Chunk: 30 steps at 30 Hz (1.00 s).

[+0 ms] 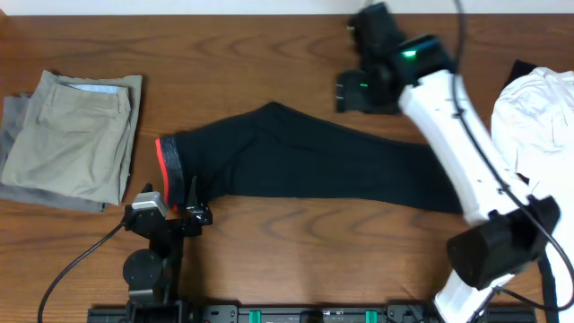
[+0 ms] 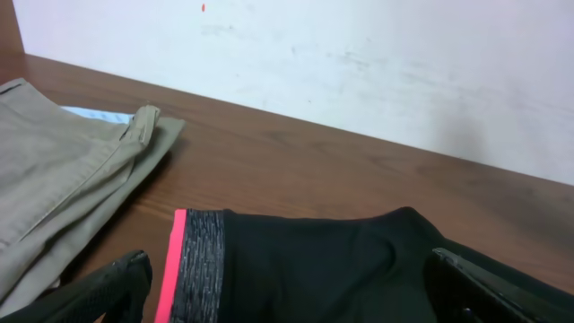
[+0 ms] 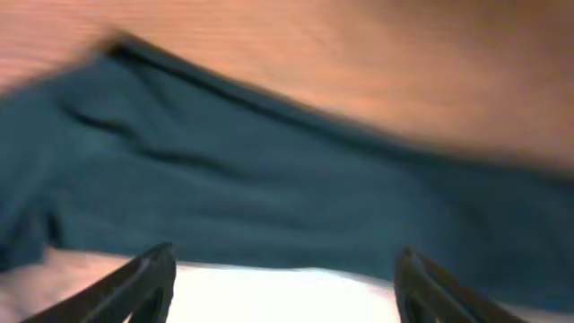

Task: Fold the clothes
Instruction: 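Drag the leggings leftward across the table, laying waistband near left gripper, then move the right gripper to the leggings' right leg end and straighten it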

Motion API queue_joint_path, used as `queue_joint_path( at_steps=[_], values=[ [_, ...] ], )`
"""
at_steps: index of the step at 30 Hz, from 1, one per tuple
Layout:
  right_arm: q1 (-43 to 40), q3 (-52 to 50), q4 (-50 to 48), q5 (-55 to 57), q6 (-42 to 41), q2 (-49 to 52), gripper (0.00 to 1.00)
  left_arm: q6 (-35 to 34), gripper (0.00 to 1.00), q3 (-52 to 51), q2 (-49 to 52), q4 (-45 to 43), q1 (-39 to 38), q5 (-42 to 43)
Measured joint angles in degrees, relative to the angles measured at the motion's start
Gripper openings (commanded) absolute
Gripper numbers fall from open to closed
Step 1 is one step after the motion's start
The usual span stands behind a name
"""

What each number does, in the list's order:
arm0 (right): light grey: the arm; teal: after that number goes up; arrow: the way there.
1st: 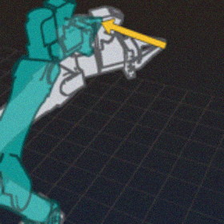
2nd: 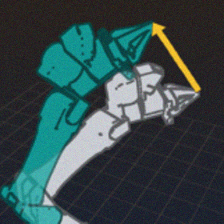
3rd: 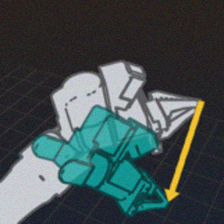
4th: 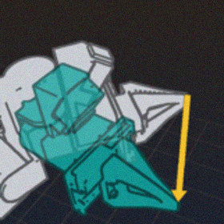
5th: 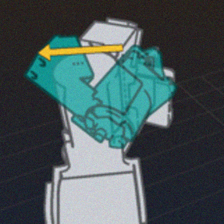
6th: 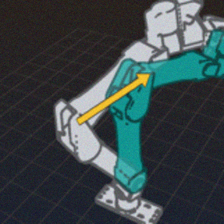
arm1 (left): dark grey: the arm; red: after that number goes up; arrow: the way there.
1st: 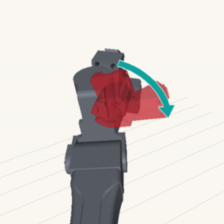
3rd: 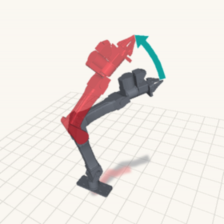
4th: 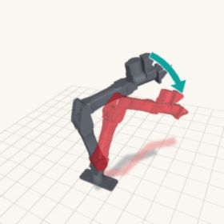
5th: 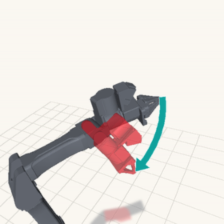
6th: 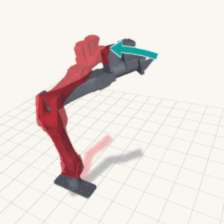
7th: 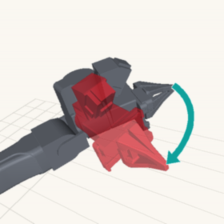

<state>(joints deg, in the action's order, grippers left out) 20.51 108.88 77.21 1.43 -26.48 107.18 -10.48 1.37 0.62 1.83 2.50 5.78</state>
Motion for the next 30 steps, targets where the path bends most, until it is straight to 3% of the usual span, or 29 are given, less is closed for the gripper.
queue_joint_path(
  at_steps=[5,11,13,14,15,16,18,23,30],
  values=[
    [-6.8,-0.6,14.4,7.4,-10.2,-0.2,0.8,0.0,0.98,0.0,0.0,0.0,0.0,0.0],
    [-11.6,-6.4,14.3,14.7,-15.7,-0.2,0.8,0.0,0.98,0.0,0.0,0.0,0.0,0.0],
    [-12.8,-10.1,11.9,15.6,-16.6,-0.2,0.72,0.0,0.98,0.0,0.0,0.0,0.0,0.0],
    [-13.8,-12.5,10.0,16.1,-16.9,-0.2,0.63,0.0,0.98,0.0,0.0,0.0,0.0,0.0],
    [-14.8,-14.9,8.0,16.4,-17.0,-0.2,0.49,0.0,0.98,0.0,0.0,0.0,0.0,0.0],
    [-15.8,-17.0,6.1,16.6,-17.0,-0.2,0.25,0.0,0.98,0.0,0.0,0.0,0.0,0.0],
    [-17.9,-21.5,2.3,16.9,-17.0,-0.2,0.01,0.0,0.98,0.0,0.0,0.0,0.0,0.0],
    [-23.3,-30.4,-6.0,16.2,-16.7,-0.2,0.01,0.0,0.98,0.0,0.0,0.0,0.0,0.0],
    [-28.2,-38.1,-17.7,10.9,-10.4,-0.2,0.01,0.0,0.98,0.0,0.0,0.0,0.0,0.0]
  ],
)
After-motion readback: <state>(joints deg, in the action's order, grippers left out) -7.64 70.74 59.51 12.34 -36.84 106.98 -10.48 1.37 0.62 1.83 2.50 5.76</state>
